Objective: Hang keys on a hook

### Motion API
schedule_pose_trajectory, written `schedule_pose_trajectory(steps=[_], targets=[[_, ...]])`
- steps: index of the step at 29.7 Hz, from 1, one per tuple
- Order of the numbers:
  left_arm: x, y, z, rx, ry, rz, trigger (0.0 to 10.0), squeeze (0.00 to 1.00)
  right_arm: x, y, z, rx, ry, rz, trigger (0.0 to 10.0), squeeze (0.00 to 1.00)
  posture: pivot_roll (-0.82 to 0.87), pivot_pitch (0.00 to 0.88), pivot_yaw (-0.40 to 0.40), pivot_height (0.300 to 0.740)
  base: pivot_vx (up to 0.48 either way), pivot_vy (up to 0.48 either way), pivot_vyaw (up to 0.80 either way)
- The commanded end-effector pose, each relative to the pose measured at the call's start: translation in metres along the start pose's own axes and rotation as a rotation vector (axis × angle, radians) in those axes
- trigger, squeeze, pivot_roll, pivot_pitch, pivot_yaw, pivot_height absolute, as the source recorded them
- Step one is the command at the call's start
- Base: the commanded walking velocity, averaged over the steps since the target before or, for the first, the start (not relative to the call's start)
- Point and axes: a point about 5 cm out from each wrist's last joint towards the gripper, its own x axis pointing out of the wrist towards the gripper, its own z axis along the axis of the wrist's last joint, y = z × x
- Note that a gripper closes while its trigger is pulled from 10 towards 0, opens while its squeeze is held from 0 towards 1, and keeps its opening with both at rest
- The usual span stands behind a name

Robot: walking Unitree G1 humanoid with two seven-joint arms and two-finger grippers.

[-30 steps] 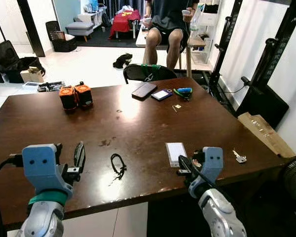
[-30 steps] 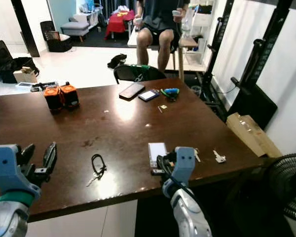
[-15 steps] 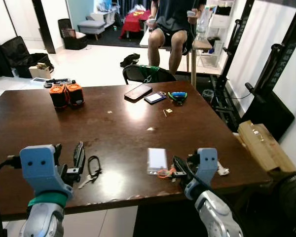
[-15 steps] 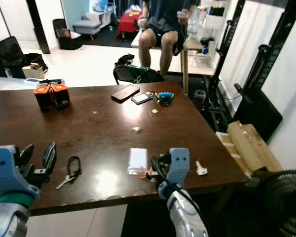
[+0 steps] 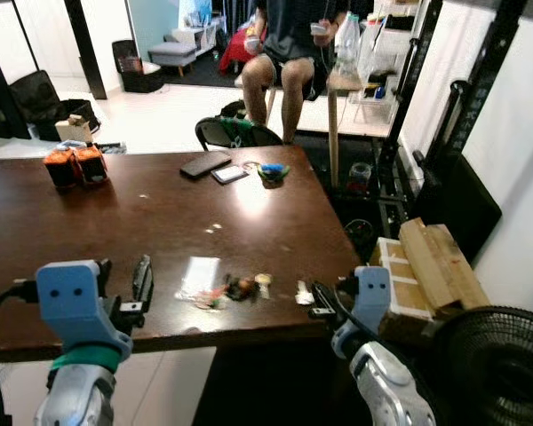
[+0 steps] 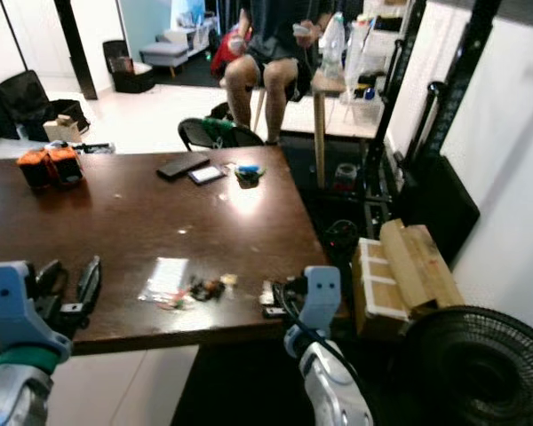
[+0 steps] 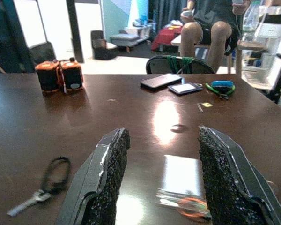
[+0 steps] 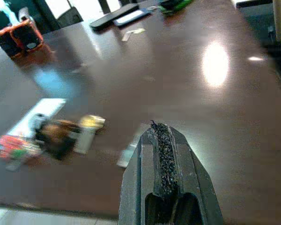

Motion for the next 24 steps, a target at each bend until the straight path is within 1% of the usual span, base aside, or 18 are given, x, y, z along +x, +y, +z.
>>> schedule_pose_trajectory(steps=[1,2,4,5,6,15,17,22,24], targets=[[0.0002,-0.0015,-0.0016,0.001,0.012,-0.009,10.0,0.00,-0.0017,-0.0015,-0.0021,0.005,0.005,-0.012,10.0,0.00,-0.13,0.036,0.116,0.740,0.000,0.000,0.00],[0.0002,-0.0015,-0.0016,0.001,0.012,-0.009,10.0,0.00,-0.0017,-0.0015,-0.0021,0.005,0.005,-0.012,10.0,0.00,-0.13,0.036,0.116,0.740,0.000,0.000,0.00],[0.0008,0.0014,-0.0032,-0.079,0.038,0.037,10.0,0.00,-0.0024,-0.0031,-0.0026,0.004,0.006,-0.016,10.0,0.00,-0.13,0.037,0.118,0.740,0.000,0.000,0.00],[0.0008,0.0014,-0.0032,-0.079,0.038,0.037,10.0,0.00,-0.0024,-0.0031,-0.0026,0.004,0.006,-0.016,10.0,0.00,-0.13,0.037,0.118,0.740,0.000,0.000,0.00],[0.0006,0.0020,-0.0044,-0.087,0.049,0.037,10.0,0.00,-0.0023,-0.0036,-0.0026,0.005,0.007,-0.020,10.0,0.00,-0.13,0.040,0.117,0.740,0.000,0.480,0.00],[-0.0002,0.0012,-0.0049,-0.062,0.051,0.020,10.0,0.00,-0.0017,-0.0036,-0.0031,0.007,0.009,-0.023,10.0,0.00,-0.13,0.040,0.117,0.740,0.000,0.470,0.00],[-0.0003,0.0007,-0.0038,-0.038,0.039,0.016,10.0,0.00,-0.0021,-0.0039,-0.0037,0.007,0.012,-0.023,10.0,0.00,-0.13,0.041,0.115,0.740,0.000,0.000,0.00],[-0.0008,0.0005,-0.0025,-0.041,0.034,0.013,10.0,0.00,-0.0031,-0.0040,-0.0038,0.006,0.012,-0.023,10.0,0.00,-0.13,0.045,0.116,0.740,0.000,0.000,0.00],[-0.0010,-0.0003,-0.0034,-0.050,0.050,0.006,10.0,0.00,-0.0032,-0.0042,-0.0041,0.006,0.013,-0.024,10.0,0.00,-0.13,0.045,0.116,0.740,0.000,0.000,0.00]])
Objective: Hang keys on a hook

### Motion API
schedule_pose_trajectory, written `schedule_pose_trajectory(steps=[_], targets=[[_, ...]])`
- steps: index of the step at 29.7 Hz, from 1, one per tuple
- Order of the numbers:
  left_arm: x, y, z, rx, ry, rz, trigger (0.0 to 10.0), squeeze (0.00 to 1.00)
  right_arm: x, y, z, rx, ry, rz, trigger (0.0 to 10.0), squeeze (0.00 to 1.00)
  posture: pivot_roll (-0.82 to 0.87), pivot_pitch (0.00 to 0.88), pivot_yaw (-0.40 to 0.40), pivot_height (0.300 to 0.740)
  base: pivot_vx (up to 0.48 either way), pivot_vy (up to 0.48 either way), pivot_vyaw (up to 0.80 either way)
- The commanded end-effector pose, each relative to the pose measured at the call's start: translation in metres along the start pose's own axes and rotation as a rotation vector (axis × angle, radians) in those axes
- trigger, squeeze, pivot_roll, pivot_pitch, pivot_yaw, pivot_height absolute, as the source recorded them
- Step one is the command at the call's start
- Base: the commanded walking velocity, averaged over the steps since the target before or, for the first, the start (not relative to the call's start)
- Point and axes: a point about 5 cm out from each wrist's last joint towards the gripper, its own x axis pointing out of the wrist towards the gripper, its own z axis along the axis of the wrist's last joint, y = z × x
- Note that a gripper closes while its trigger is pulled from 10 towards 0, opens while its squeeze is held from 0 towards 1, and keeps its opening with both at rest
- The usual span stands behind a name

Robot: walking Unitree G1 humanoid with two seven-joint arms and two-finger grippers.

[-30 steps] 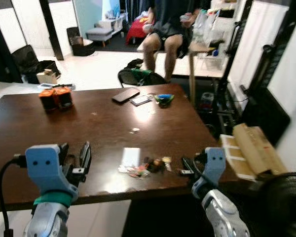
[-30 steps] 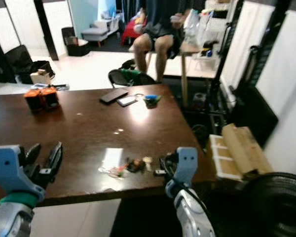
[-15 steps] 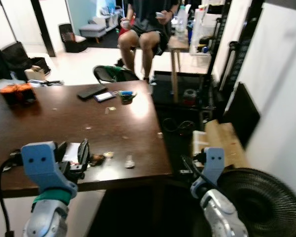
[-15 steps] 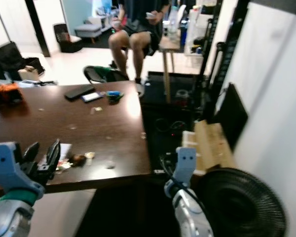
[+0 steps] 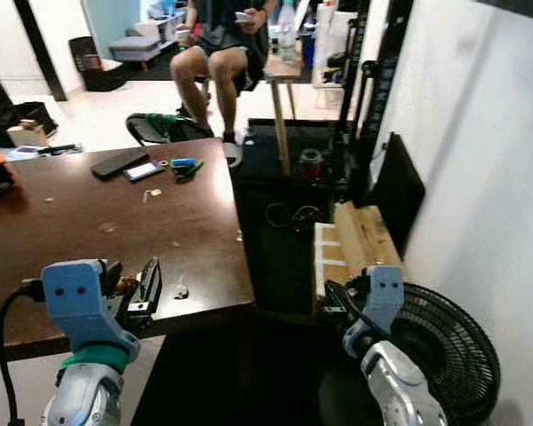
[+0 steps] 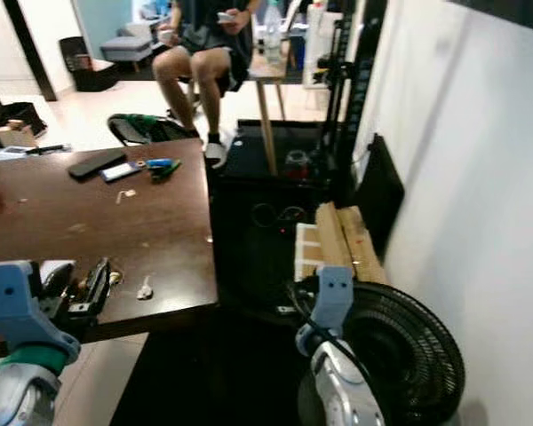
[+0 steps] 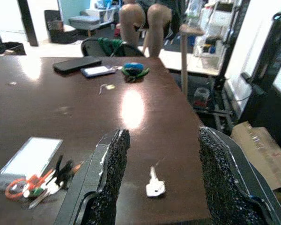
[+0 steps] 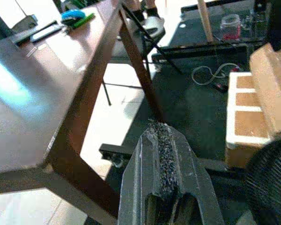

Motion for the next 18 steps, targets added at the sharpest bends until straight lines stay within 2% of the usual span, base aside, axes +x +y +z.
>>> schedule_pose_trajectory(steps=[1,18], targets=[[-0.0017,0.0020,-0.0005,0.007,0.018,-0.001,10.0,0.00,-0.0010,0.0023,-0.0050,0.009,0.019,0.005,10.0,0.00,-0.13,0.045,0.116,0.740,0.000,0.000,0.00],[-0.0012,-0.0010,0.0034,-0.001,-0.009,-0.030,10.0,0.00,-0.0011,0.0024,-0.0067,0.015,0.021,-0.001,10.0,0.00,-0.12,0.044,0.124,0.740,0.000,0.480,0.00]])
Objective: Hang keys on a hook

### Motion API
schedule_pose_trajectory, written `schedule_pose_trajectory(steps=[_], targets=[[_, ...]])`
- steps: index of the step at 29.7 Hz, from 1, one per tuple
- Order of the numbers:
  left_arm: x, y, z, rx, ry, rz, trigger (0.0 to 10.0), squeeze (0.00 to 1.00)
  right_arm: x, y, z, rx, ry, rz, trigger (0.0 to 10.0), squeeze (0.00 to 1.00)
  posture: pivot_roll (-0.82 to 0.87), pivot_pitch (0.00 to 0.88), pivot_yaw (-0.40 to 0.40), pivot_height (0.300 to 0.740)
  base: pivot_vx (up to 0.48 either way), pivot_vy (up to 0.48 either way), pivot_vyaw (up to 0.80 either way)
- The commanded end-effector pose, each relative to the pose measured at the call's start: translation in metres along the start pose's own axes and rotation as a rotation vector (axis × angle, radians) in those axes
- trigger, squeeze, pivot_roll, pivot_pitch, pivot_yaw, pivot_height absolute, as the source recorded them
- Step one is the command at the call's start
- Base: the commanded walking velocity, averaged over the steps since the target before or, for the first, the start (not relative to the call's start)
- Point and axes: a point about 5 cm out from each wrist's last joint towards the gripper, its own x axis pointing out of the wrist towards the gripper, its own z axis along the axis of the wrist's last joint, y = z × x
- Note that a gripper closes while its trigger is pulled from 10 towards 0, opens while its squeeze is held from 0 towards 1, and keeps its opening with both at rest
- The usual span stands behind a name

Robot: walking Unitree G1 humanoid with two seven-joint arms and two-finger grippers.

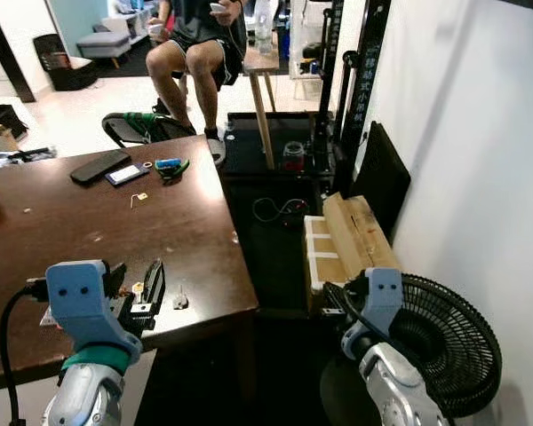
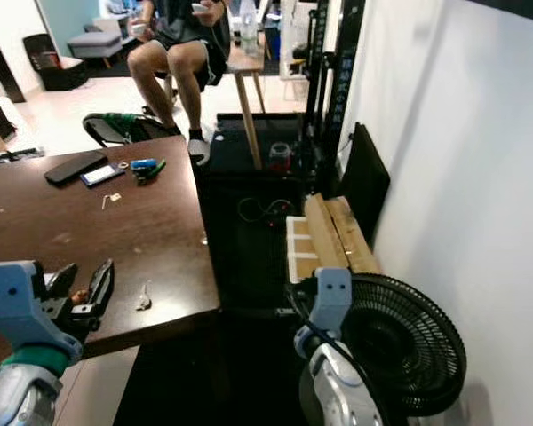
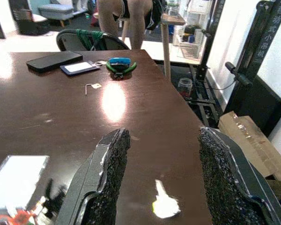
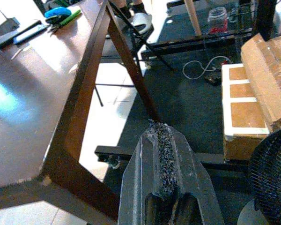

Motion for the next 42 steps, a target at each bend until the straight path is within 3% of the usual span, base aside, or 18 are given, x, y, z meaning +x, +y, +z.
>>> schedule_pose_trajectory(steps=[1,5,21,31,42], targets=[[-0.0018,0.0030,0.0023,0.029,-0.014,0.008,10.0,0.00,-0.0015,0.0017,-0.0068,0.016,0.021,-0.002,10.0,0.00,-0.12,0.044,0.124,0.740,0.000,0.000,0.00],[-0.0020,0.0064,-0.0005,0.064,-0.001,0.032,10.0,0.00,-0.0014,0.0016,-0.0069,0.015,0.022,-0.002,10.0,0.00,-0.12,0.044,0.124,0.740,0.000,0.000,0.00],[-0.0015,0.0083,-0.0016,0.053,0.012,0.045,10.0,0.00,0.0003,0.0021,-0.0069,0.019,0.028,0.004,10.0,0.00,-0.12,0.044,0.124,0.740,0.000,0.000,0.00],[-0.0010,0.0066,-0.0023,0.042,0.017,0.040,10.0,0.00,0.0001,0.0014,-0.0072,0.020,0.028,0.001,10.0,0.00,-0.12,0.044,0.124,0.740,0.000,0.444,0.00],[-0.0016,0.0115,-0.0039,0.077,0.018,0.065,10.0,0.00,0.0007,0.0011,-0.0078,0.017,0.034,0.002,10.0,0.00,-0.12,0.044,0.124,0.740,0.000,0.000,0.00]])
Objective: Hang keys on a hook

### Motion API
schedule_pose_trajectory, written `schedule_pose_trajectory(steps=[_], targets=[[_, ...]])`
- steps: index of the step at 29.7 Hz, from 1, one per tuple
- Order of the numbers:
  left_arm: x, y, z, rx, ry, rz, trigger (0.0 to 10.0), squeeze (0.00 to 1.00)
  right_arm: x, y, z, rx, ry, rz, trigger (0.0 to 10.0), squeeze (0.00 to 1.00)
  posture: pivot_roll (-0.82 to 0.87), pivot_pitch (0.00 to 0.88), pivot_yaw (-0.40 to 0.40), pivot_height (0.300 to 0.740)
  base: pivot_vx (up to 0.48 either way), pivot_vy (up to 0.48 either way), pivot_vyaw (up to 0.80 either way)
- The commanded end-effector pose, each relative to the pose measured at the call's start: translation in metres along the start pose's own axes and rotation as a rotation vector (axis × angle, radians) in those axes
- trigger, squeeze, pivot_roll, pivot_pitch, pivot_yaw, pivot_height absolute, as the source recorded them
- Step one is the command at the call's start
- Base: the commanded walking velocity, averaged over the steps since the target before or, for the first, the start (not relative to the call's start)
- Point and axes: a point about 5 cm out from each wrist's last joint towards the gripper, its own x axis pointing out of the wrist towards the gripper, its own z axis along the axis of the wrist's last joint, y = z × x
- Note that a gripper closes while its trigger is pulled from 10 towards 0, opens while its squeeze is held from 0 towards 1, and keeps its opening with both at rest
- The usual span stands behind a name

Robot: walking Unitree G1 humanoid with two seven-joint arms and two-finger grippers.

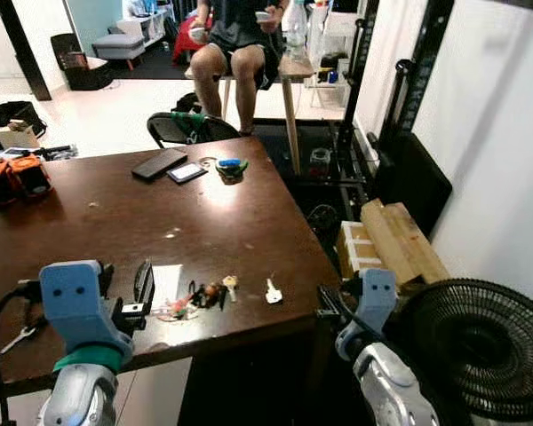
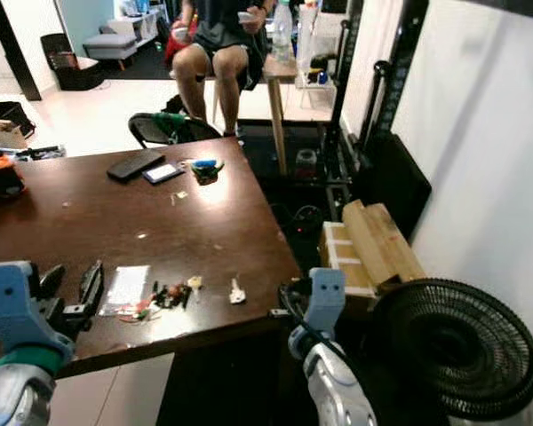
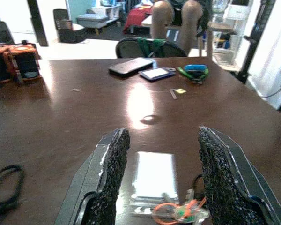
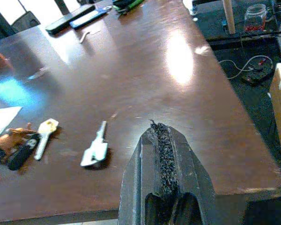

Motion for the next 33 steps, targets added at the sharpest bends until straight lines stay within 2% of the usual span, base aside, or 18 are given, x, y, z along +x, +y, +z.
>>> schedule_pose_trajectory(steps=[1,7,15,22,33], targets=[[-0.001,0.004,-0.005,0.028,0.024,0.020,10.0,0.00,-0.001,-0.002,-0.007,0.004,0.031,-0.010,10.0,0.00,-0.12,0.044,0.124,0.740,0.000,0.000,0.00],[-0.001,0.007,-0.009,0.050,0.044,0.032,10.0,0.00,-0.001,0.001,-0.009,-0.037,0.051,0.014,10.0,0.00,-0.12,0.044,0.124,0.740,0.000,0.000,0.00],[-0.002,0.009,-0.012,0.063,0.058,0.044,10.0,0.00,0.000,0.003,-0.011,-0.035,0.062,0.020,10.0,0.00,-0.12,0.044,0.124,0.740,0.000,0.000,0.80],[-0.009,0.013,-0.032,0.079,0.127,0.069,10.0,0.00,0.001,0.002,-0.014,-0.011,0.073,0.015,10.0,0.00,-0.12,0.026,0.110,0.740,0.000,0.000,0.00],[-0.014,0.012,-0.043,0.103,0.168,0.084,10.0,0.00,0.001,0.005,-0.016,-0.031,0.093,0.049,10.0,0.00,-0.13,0.024,0.066,0.740,0.000,0.000,0.00]])
